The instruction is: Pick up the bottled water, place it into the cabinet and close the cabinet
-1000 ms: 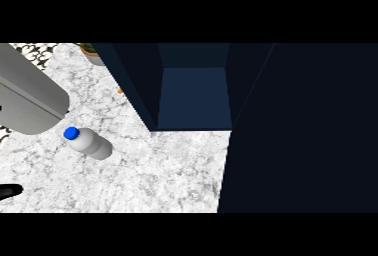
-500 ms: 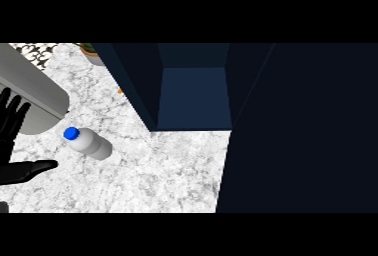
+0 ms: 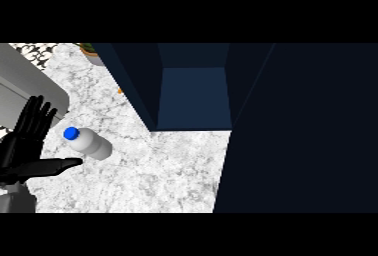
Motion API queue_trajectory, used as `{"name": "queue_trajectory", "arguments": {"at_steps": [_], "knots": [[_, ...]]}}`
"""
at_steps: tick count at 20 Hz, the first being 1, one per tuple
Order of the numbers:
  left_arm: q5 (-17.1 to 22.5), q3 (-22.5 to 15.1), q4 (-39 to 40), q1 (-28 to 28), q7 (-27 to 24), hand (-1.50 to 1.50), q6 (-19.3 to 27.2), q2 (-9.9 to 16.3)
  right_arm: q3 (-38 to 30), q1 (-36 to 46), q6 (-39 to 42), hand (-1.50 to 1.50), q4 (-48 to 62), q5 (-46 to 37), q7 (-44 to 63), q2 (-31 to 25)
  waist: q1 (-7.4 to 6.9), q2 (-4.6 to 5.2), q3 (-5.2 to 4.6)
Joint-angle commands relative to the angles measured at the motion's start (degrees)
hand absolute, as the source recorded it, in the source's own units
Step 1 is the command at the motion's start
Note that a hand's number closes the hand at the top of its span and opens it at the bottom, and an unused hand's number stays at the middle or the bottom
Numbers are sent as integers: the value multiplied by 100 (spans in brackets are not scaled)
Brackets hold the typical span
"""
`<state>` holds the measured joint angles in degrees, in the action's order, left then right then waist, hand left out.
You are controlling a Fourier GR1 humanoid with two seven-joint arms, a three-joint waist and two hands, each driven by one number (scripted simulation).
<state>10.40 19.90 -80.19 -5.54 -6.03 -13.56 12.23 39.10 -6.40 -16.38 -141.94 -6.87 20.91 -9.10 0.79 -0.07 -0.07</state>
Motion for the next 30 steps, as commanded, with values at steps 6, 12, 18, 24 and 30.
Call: {"name": "queue_trajectory", "arguments": {"at_steps": [6, 12, 18, 24, 30], "knots": [[-352, -241, 1050, -279, -789, -150, -57, -116, 1, -349, -54, -150, -937, -555, 240, -485, 5, -4, 2], [-490, -236, 1986, -529, -1349, -150, 6, -149, 261, -537, -226, -150, -604, -664, -164, -539, -4, -1, 4], [-758, -328, 2675, -438, -2165, -150, 171, -326, 209, -559, -291, -150, -714, -633, -278, -689, -2, -1, 2], [-805, -289, 3307, -771, -2425, -150, 359, -296, 149, -341, -314, -150, -790, -617, -21, -737, -20, -1, 2], [-928, -133, 4653, -1220, -3432, -150, 599, -313, 467, -461, -404, -150, -568, -653, -339, -764, 31, 9, -1]]}}
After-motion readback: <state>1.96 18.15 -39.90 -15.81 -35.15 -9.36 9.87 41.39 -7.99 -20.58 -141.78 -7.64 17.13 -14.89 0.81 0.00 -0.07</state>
